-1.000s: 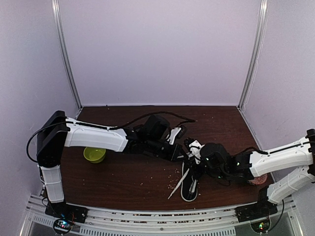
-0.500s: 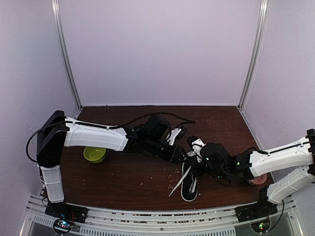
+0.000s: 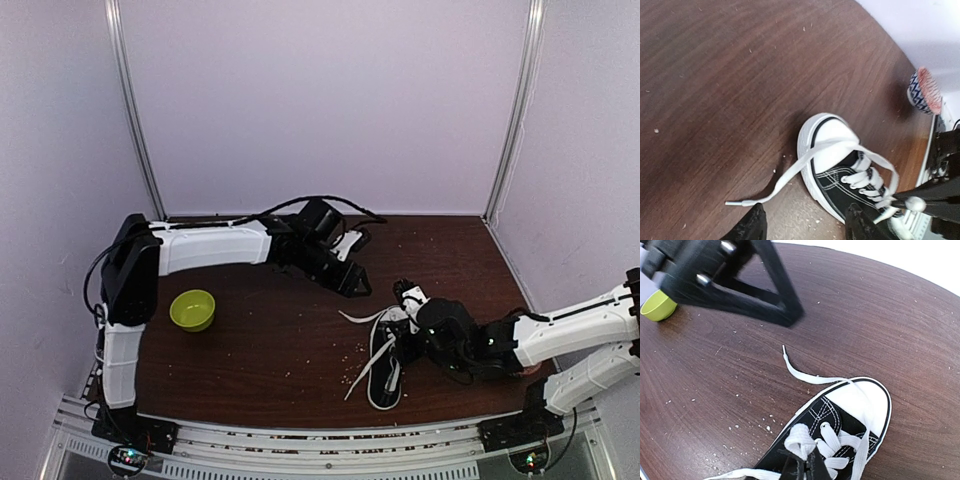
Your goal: Tie the shoes
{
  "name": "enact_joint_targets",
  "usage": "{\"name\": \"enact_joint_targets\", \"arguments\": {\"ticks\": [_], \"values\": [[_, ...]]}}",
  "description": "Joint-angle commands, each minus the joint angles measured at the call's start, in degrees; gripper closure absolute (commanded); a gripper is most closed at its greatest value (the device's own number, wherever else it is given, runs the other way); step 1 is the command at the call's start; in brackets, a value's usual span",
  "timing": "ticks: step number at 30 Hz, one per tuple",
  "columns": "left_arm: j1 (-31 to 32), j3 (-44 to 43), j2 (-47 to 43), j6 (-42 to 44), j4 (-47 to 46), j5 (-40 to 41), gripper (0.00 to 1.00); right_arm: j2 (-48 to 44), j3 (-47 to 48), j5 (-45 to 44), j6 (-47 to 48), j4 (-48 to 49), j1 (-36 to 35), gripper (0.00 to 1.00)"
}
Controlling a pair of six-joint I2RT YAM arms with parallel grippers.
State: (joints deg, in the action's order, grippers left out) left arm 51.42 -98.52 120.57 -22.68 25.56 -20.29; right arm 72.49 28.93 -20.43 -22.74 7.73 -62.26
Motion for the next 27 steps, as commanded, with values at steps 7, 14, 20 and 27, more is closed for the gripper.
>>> {"name": "enact_joint_targets", "arguments": {"ticks": [7, 14, 20, 27], "values": [[0.2, -16.14, 14.55, 5.44, 7.88, -8.65, 0.4, -1.86, -1.7, -0.76, -1.54, 2.55, 0.19, 1.0], [-0.57, -18.56, 18.47, 4.2, 5.63, -11.21, 0.38, -1.07, -1.88, -0.08, -1.93, 3.4, 0.16, 1.0], [-0.62, -22.17, 22.11, 3.39, 4.2, -15.05, 0.38, -0.44, -1.62, 0.21, -1.98, 3.78, 0.2, 1.0], [-0.7, -24.22, 24.58, 3.42, 4.01, -15.84, 0.39, 0.11, -1.23, 0.47, -1.88, 3.52, 0.21, 1.0]]}}
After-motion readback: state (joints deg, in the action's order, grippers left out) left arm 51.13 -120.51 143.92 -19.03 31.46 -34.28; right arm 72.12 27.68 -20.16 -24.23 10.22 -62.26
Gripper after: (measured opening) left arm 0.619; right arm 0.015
